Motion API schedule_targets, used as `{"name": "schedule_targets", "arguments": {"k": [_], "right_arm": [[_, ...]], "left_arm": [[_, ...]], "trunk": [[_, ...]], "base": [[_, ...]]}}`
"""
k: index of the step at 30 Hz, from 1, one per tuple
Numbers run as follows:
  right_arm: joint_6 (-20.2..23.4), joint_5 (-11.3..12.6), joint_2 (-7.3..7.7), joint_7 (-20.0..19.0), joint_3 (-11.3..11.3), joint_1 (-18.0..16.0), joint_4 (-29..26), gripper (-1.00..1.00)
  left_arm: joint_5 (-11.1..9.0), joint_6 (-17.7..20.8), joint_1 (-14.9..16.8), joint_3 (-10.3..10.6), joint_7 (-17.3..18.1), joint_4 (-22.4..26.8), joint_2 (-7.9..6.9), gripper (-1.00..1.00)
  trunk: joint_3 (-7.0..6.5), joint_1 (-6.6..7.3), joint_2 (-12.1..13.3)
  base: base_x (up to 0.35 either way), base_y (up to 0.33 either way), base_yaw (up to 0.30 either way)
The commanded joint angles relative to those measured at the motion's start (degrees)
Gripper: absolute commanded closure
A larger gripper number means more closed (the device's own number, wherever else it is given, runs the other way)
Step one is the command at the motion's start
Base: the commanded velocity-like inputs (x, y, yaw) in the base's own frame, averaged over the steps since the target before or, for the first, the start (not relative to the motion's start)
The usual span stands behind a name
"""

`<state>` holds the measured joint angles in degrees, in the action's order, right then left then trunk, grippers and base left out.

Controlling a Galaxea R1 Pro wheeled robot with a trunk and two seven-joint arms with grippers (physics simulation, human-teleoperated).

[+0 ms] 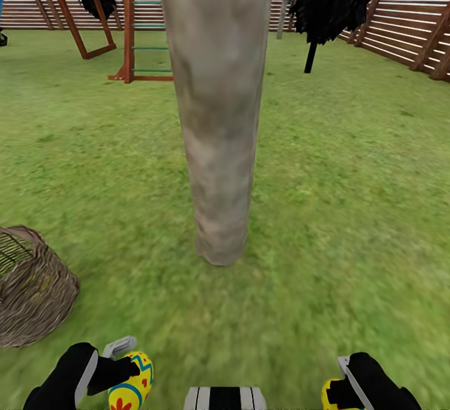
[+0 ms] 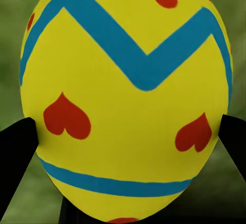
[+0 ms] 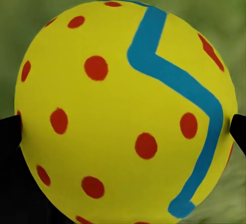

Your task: Take the three Easter eggs out of the wicker basket on the lawn in the garden, then place them on the lawn next to a single tree (choose any tree) so that all three eggs are next to the same tree and none are left in the basket.

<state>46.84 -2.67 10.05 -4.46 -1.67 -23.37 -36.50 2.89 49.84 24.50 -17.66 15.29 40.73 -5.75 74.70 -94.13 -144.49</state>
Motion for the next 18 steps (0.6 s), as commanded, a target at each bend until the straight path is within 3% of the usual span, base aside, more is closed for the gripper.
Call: {"name": "schedule_targets", "arguments": {"k": [1,18], "right_arm": [[0.3,-0.3,0.05,-0.3,-0.2,0.0,-0.1,1.0],[0.3,-0.3,-0.01,-0.3,-0.2,0.0,-0.1,1.0]], "left_arm": [[0.3,0.2,0.0,-0.2,0.4,0.1,0.03,1.0],[0.4,0.2,0.0,-0.2,0.3,0.1,0.38,1.0]], "trunk": [[0.04,0.01,0.0],[2.92,-0.32,-0.2]], "base": [[0.0,0.0,0.0],[0.0,0.0,0.0]]}}
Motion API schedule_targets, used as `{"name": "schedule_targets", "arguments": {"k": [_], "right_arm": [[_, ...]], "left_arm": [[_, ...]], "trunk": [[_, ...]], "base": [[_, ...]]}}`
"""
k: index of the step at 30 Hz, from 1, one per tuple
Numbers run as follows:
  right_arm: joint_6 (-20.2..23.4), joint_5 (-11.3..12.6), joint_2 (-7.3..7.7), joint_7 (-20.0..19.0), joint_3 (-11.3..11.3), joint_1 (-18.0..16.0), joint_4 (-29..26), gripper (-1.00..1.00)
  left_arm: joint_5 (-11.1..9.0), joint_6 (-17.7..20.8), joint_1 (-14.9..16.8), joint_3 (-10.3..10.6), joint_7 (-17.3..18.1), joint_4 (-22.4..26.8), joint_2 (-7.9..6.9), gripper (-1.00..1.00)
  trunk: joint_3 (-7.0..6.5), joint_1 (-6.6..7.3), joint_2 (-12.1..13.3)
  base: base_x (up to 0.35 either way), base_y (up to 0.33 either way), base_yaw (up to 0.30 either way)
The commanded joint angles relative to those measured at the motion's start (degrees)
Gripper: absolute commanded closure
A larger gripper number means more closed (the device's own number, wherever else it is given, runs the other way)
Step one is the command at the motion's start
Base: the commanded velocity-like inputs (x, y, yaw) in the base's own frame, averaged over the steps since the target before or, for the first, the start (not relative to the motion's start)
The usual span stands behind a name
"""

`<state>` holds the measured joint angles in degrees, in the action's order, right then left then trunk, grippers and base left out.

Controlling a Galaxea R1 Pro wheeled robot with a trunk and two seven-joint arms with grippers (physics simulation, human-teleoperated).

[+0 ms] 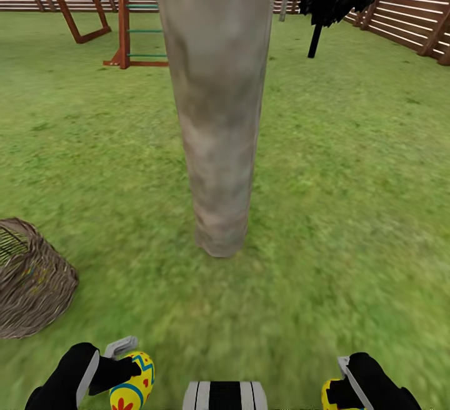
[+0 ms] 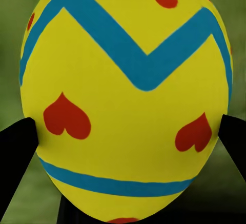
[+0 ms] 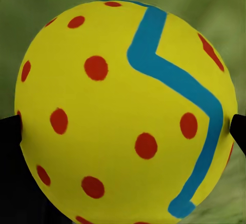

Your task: Take the three Easter eggs out of the wicker basket on the lawn in the garden, then place them on the lawn next to a single tree (choose any tree) so that all three eggs are next to the same tree and none are left in the basket.

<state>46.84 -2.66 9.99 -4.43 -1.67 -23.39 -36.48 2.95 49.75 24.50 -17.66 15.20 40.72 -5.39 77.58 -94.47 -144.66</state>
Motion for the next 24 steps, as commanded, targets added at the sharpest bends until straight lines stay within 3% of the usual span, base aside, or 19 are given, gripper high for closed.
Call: {"name": "schedule_targets", "arguments": {"k": [1,5,13,14,23,24], "right_arm": [[0.3,-0.3,0.04,-0.3,-0.2,0.0,-0.1,1.0],[0.3,-0.4,0.03,-0.3,-0.2,0.0,-0.1,1.0],[0.3,-0.4,-0.06,-0.3,-0.2,0.0,-0.1,1.0],[0.3,-0.3,-0.04,-0.3,-0.2,0.0,-0.1,1.0],[0.3,-0.3,0.21,-0.3,-0.2,0.0,-0.1,1.0],[0.3,-0.3,0.25,-0.3,-0.1,0.0,-0.1,-1.0]], "left_arm": [[0.3,0.3,0.0,-0.2,0.4,0.1,0.03,1.0],[0.3,0.3,0.0,-0.2,0.4,0.1,0.03,1.0],[0.2,0.3,0.0,-0.2,0.4,0.1,-0.04,1.0],[0.2,0.3,0.0,-0.2,0.5,0.1,-0.05,-1.0],[0.2,0.3,0.0,-0.3,0.4,0.1,-0.04,-1.0],[0.2,0.3,0.0,-0.3,0.4,0.1,0.0,-1.0]], "trunk": [[0.27,-0.01,0.0],[1.16,-0.12,-0.1],[1.16,-0.12,-0.1],[1.16,-0.12,-0.1],[1.16,-0.12,-0.1],[1.16,-0.12,-0.1]], "base": [[0.0,0.0,0.0],[0.0,0.0,0.0],[0.0,0.0,0.0],[0.0,0.0,0.0],[0.0,0.0,0.0],[0.0,0.0,0.0]]}}
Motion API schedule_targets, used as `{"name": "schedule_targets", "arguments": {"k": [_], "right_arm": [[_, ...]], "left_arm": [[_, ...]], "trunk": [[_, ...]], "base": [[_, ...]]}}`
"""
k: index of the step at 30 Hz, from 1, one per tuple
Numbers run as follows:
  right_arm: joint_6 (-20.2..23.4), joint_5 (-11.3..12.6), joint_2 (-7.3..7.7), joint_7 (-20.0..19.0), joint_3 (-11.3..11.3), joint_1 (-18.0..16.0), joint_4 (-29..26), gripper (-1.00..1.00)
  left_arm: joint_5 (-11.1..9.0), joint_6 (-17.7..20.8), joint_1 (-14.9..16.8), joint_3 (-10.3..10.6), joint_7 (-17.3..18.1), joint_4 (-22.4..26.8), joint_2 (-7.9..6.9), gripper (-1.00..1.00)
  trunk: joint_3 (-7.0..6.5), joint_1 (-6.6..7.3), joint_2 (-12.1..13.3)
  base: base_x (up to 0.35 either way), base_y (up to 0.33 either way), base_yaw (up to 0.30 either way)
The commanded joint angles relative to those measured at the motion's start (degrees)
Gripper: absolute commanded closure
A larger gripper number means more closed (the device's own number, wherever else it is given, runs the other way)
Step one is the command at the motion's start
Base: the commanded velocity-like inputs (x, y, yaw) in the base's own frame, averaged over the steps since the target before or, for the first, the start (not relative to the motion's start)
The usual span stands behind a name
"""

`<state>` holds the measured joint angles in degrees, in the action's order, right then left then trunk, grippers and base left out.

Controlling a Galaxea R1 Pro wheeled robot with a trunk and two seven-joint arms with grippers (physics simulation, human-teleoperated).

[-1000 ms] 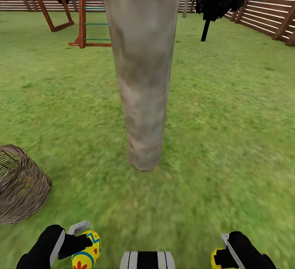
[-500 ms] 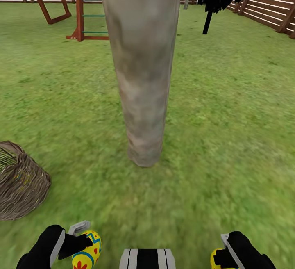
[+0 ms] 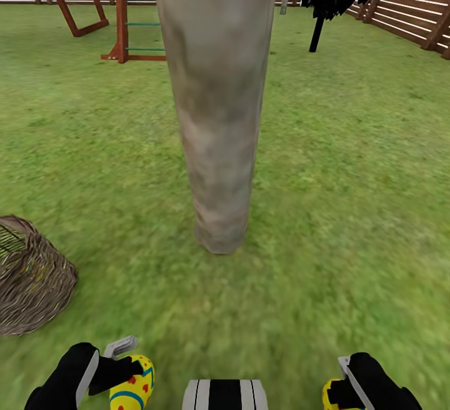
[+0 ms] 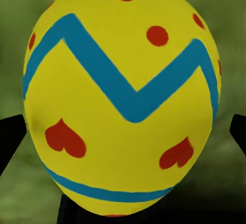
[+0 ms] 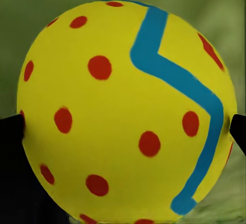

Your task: Take the three Easter eggs out of the wicker basket on the lawn in the garden, then place them on the lawn next to a single tree (choose any tree) so that all three eggs are next to the same tree and none are left in the basket.

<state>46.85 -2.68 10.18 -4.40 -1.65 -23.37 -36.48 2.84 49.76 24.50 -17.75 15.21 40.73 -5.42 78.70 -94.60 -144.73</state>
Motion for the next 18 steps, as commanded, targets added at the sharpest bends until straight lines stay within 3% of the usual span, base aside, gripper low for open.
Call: {"name": "schedule_targets", "arguments": {"k": [1,9,12,18], "right_arm": [[0.3,-0.3,0.14,-0.4,-0.1,0.0,-0.1,-1.0],[0.4,-0.3,0.05,-0.3,-0.2,0.0,-0.1,-1.0],[0.4,-0.3,0.01,-0.3,-0.2,0.0,-0.1,-1.0],[0.4,-0.3,-0.07,-0.3,-0.2,0.0,0.0,-1.0]], "left_arm": [[0.3,0.3,0.0,-0.2,0.3,0.1,0.0,-1.0],[0.3,0.3,0.0,-0.2,0.3,0.1,0.02,-1.0],[0.3,0.3,0.0,-0.2,0.2,0.1,0.03,-1.0],[0.3,0.3,0.0,-0.2,0.2,0.1,0.03,-1.0]], "trunk": [[0.04,0.01,0.0],[0.04,0.01,0.0],[-0.62,0.09,0.0],[-1.95,0.24,0.1]], "base": [[0.0,0.0,0.0],[0.0,0.0,0.0],[0.0,0.0,0.0],[-0.27,0.0,0.0]]}}
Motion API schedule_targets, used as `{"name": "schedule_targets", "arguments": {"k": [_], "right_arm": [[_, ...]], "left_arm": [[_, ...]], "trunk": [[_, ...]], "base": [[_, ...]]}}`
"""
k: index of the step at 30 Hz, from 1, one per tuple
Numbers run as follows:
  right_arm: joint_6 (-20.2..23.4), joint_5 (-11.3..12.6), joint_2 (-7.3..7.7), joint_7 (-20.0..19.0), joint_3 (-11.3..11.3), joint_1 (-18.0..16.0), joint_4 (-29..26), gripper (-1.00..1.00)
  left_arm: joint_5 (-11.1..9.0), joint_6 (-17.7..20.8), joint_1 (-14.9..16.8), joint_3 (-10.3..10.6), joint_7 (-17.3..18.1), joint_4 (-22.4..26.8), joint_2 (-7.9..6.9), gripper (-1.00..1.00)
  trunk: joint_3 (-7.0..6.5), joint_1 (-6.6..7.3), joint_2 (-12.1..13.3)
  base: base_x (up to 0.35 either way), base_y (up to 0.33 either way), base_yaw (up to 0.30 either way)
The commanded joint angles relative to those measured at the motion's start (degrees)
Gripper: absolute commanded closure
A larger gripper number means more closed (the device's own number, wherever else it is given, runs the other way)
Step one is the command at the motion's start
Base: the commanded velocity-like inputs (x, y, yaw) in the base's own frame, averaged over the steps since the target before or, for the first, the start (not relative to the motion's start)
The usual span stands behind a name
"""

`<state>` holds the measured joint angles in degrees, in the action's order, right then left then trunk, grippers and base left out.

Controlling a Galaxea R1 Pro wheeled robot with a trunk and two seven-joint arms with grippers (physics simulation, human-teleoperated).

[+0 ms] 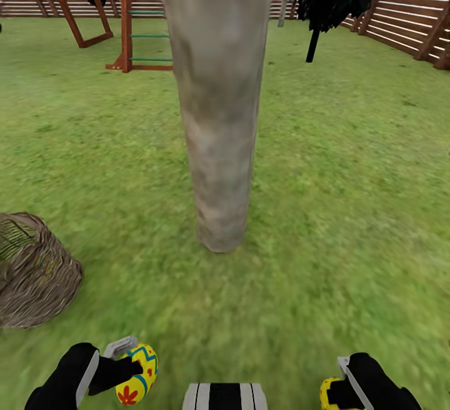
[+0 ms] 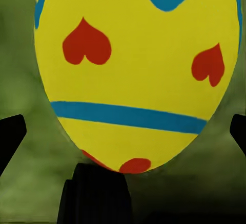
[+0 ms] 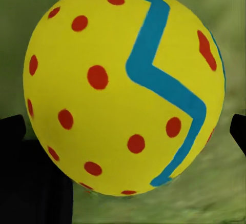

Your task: Take the three Easter eggs out of the wicker basket on the lawn in the garden, then place them on the lawn next to a single tree (choose any tree) so that all three eggs are next to the same tree and none are left in the basket.

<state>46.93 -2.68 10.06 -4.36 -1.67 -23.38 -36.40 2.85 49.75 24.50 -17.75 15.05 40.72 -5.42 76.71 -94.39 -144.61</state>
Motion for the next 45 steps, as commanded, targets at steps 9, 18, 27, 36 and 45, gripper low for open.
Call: {"name": "schedule_targets", "arguments": {"k": [9,18,27,36,45], "right_arm": [[0.3,-0.4,-0.03,-0.4,-0.2,0.0,-0.1,-1.0],[0.1,-0.3,0.05,-0.6,-0.2,0.0,0.0,-1.0],[-0.1,-0.1,0.36,-0.8,-0.1,0.0,1.3,-1.0],[0.0,-0.1,0.14,-0.6,-0.1,0.0,1.5,-1.0],[0.0,-0.1,0.05,-0.5,-0.1,0.0,1.5,-1.0]], "left_arm": [[0.3,0.2,0.0,-0.2,0.3,0.1,0.06,-1.0],[0.4,0.2,0.0,-0.2,0.2,0.0,0.16,-1.0],[0.4,0.2,0.0,-0.2,0.4,-0.1,0.73,-1.0],[0.4,0.2,0.0,-0.2,0.3,-0.1,0.81,-1.0],[0.4,0.2,0.0,-0.2,0.3,-0.1,0.94,-1.0]], "trunk": [[-1.96,0.27,0.1],[-3.95,0.5,0.2],[-4.62,0.58,0.3],[-6.39,0.79,0.4],[-8.39,1.02,0.5]], "base": [[-0.021,0.0,0.0],[-0.114,0.021,0.0],[-0.121,-0.058,0.0],[-0.132,-0.014,0.0],[-0.284,0.053,0.0]]}}
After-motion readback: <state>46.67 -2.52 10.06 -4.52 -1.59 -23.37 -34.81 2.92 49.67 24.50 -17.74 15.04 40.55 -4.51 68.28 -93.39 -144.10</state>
